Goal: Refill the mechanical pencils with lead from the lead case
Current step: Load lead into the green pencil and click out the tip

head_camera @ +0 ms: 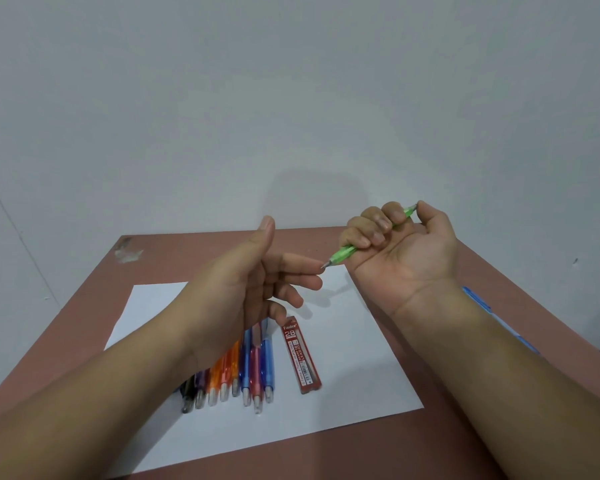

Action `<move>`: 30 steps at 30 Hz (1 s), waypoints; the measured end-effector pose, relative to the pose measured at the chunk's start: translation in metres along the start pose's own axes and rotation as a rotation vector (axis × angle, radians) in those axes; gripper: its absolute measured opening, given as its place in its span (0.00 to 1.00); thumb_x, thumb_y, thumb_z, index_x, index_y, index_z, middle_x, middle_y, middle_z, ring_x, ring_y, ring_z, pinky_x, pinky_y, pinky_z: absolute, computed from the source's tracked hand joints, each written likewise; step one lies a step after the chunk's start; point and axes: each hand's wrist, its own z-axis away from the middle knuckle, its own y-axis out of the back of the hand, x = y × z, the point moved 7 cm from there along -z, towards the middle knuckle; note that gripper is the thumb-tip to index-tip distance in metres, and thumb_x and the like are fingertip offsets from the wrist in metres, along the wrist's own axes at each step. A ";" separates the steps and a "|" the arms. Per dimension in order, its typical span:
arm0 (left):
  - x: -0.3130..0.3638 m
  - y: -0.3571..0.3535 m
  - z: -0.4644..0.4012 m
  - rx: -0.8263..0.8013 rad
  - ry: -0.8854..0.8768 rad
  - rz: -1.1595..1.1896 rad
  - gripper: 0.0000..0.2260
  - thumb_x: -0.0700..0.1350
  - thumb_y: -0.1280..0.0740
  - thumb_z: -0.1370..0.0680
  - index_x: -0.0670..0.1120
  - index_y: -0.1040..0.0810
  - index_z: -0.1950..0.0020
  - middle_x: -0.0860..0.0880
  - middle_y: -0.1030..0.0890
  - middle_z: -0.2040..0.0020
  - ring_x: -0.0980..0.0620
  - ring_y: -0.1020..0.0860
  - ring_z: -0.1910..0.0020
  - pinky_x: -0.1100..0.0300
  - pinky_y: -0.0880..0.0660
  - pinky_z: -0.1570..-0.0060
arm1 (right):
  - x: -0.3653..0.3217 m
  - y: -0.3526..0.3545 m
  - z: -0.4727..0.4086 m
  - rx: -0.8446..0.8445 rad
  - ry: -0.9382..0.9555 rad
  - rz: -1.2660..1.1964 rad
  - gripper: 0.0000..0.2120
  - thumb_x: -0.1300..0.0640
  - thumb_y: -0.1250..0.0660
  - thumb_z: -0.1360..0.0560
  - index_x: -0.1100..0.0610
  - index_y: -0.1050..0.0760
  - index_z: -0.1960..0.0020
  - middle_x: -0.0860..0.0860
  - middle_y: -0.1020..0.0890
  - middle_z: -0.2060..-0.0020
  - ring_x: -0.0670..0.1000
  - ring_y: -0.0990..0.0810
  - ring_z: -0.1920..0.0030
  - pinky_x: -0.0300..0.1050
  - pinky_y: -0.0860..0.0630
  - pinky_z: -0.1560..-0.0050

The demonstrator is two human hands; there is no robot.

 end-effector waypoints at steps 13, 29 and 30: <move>-0.003 -0.001 0.001 -0.011 0.016 0.024 0.34 0.66 0.46 0.23 0.40 0.14 0.46 0.39 0.16 0.46 0.49 0.23 0.59 0.56 0.27 0.62 | 0.000 -0.001 0.001 -0.029 0.000 0.018 0.19 0.46 0.46 0.22 0.55 0.38 0.68 0.50 0.38 0.70 0.50 0.41 0.73 0.41 0.39 0.69; -0.002 -0.001 0.003 -0.030 0.018 0.056 0.33 0.66 0.47 0.23 0.40 0.14 0.45 0.40 0.16 0.47 0.51 0.24 0.60 0.57 0.29 0.64 | -0.004 -0.005 0.005 -0.043 0.021 -0.033 0.17 0.49 0.48 0.22 0.55 0.40 0.67 0.50 0.38 0.70 0.50 0.41 0.73 0.41 0.38 0.70; -0.001 -0.002 0.003 -0.028 0.015 0.060 0.33 0.66 0.46 0.23 0.40 0.14 0.45 0.40 0.16 0.47 0.51 0.24 0.60 0.58 0.29 0.64 | -0.005 -0.005 0.005 -0.047 0.023 -0.033 0.17 0.48 0.48 0.22 0.55 0.40 0.67 0.50 0.38 0.70 0.50 0.41 0.73 0.41 0.38 0.70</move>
